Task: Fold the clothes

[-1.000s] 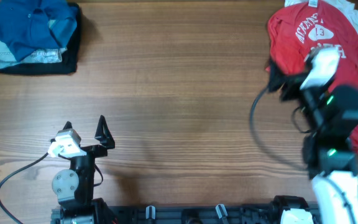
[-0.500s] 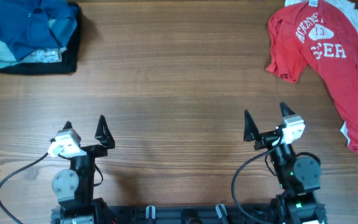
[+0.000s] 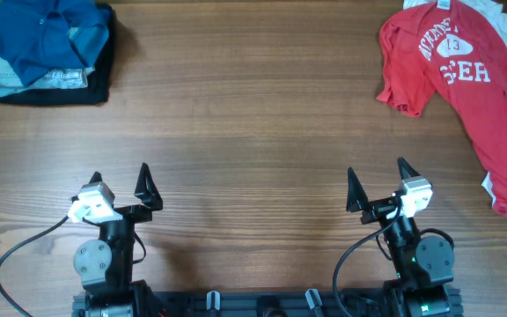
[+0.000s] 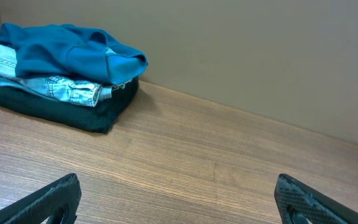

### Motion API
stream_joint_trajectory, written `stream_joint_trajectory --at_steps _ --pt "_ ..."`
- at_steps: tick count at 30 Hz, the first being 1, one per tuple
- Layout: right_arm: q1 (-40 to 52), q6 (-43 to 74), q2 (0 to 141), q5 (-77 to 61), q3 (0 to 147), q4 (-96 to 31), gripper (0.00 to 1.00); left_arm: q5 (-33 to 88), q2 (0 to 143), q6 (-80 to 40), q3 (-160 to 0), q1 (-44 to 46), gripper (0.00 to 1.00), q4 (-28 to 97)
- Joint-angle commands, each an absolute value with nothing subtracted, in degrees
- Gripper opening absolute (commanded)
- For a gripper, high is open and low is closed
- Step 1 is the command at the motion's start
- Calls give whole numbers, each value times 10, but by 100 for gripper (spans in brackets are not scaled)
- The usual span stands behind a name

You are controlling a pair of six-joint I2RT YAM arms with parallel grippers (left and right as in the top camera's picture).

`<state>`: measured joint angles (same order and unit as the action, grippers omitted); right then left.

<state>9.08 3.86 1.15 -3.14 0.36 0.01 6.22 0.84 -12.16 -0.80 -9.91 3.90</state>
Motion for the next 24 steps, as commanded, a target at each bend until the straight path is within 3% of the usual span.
stream_joint_trajectory --at_steps 1,24 --pt "94 46 2 -28 3 1 100 57 4 -125 -3 -100 100 39" --pt "94 45 14 -28 3 1 100 57 4 -125 -3 -100 100 39"
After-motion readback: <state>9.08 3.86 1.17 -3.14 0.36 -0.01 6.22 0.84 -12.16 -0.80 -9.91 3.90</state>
